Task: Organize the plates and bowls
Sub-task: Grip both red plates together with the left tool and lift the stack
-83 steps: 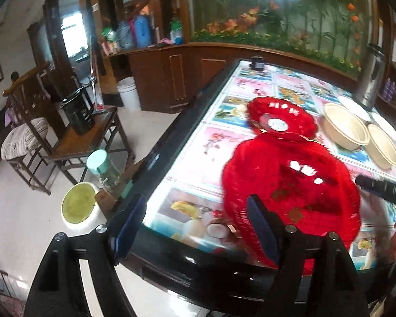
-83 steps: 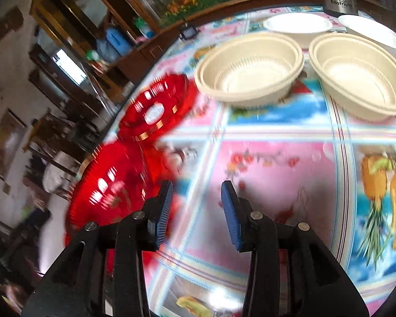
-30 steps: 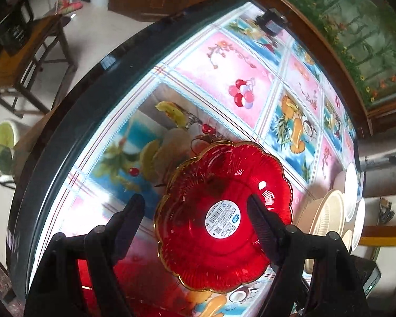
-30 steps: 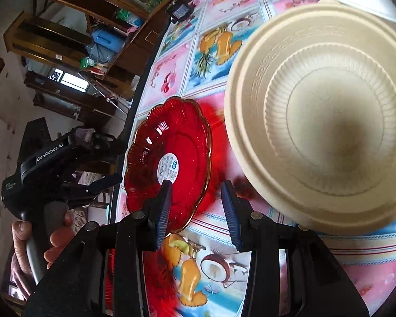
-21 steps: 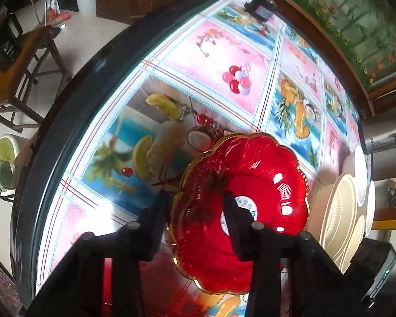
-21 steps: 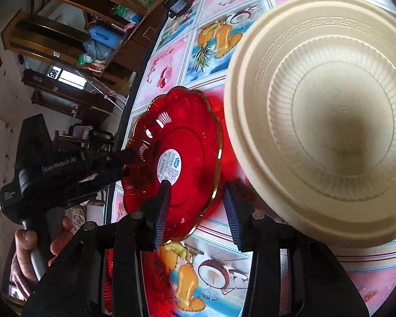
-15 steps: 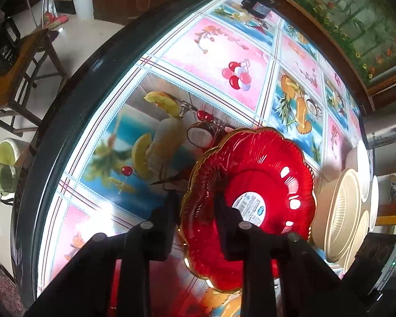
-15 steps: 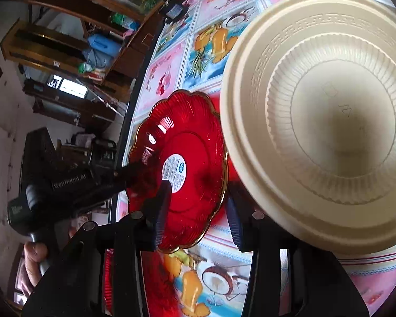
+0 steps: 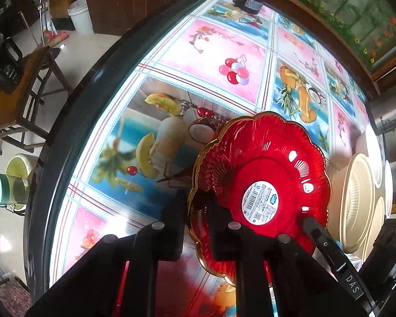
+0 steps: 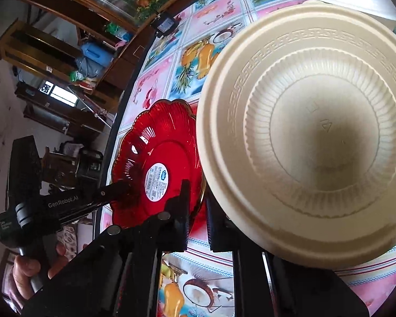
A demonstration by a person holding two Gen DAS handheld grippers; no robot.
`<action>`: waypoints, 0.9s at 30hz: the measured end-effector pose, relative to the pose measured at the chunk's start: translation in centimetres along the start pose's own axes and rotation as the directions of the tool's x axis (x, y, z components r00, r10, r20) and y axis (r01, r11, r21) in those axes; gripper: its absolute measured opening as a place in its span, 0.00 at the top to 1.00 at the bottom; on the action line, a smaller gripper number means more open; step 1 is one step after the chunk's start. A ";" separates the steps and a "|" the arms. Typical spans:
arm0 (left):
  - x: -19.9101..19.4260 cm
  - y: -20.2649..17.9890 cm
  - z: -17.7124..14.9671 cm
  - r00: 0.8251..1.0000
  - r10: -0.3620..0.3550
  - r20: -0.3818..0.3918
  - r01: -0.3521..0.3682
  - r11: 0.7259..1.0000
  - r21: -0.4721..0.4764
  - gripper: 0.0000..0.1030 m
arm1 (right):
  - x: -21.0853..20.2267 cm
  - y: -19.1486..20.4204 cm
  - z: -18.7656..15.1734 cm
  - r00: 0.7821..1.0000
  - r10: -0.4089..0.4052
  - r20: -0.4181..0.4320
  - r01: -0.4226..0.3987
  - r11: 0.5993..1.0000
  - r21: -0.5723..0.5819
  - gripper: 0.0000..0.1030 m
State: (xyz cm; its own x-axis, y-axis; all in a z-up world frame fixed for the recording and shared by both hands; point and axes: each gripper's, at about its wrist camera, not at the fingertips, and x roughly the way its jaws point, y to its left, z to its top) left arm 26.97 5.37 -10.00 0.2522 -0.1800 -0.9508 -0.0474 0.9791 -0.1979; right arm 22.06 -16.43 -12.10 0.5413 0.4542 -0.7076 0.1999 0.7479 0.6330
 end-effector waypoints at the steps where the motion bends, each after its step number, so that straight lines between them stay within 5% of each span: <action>1: -0.3 0.1 0.0 1.000 -0.002 0.006 0.002 1.000 -0.002 0.88 | -0.1 0.1 -0.1 1.000 0.005 0.003 -0.005 1.000 -0.002 0.90; 16: -9.1 0.6 -4.8 0.990 -0.013 0.137 0.003 0.997 0.071 0.87 | -6.5 5.2 -3.8 0.991 0.093 0.091 -0.083 0.991 -0.107 0.90; 27: -11.8 5.8 -12.7 0.988 0.058 0.146 -0.070 0.994 0.078 0.86 | -8.2 9.1 -12.0 0.995 0.101 0.009 -0.096 0.970 -0.223 0.90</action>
State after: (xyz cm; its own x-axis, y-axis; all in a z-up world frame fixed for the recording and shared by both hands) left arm 11.44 11.92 -3.00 0.3879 -0.1073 -0.9154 0.0110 0.9937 -0.1119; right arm 9.61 -7.50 -4.31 0.5662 0.5228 -0.6373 -0.0406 0.7899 0.6119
